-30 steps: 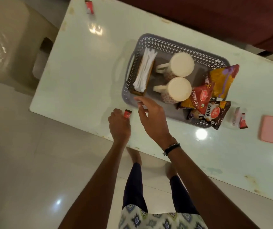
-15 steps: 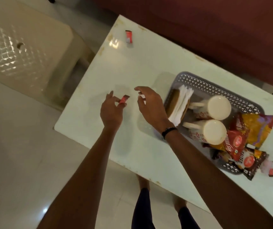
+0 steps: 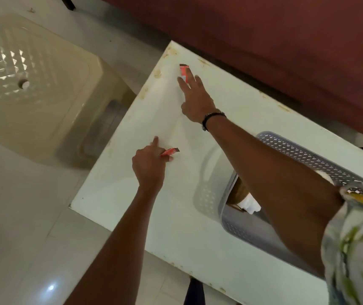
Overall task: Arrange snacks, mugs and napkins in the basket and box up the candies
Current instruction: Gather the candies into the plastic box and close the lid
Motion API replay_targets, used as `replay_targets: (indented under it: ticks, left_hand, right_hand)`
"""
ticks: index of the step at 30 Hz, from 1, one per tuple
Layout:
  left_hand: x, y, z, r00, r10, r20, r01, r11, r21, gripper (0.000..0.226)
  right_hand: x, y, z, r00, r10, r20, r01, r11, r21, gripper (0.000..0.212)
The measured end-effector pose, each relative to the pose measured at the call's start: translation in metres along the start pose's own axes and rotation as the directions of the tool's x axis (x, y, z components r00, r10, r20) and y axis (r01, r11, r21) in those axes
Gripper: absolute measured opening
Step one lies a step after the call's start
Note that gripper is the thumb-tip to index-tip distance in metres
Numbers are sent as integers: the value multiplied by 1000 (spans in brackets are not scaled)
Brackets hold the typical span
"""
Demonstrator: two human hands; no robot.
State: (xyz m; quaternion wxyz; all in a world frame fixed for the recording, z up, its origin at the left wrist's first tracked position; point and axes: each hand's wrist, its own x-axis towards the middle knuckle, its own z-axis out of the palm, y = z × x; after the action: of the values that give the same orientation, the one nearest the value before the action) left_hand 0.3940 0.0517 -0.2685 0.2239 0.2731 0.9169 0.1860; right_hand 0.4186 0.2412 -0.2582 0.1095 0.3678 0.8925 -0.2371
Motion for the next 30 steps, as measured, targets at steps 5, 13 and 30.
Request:
replay_targets:
  ticks: [5,13,30]
  left_hand:
    - [3,4,-4,1000,-26,17,26,1000,15,51]
    - [8,-1,-2,998,-37,60,33,997,64,57]
    - [-126,112,-2,970,187,156,-119,923,-366,33]
  right_hand:
    - [15,3,2,998,-39,45,41,998,-47,69]
    - [-48,7,34,980,-75,-187,64,996,-61,41]
    - [-276,42,10,831,401,-386,56,629,775,7]
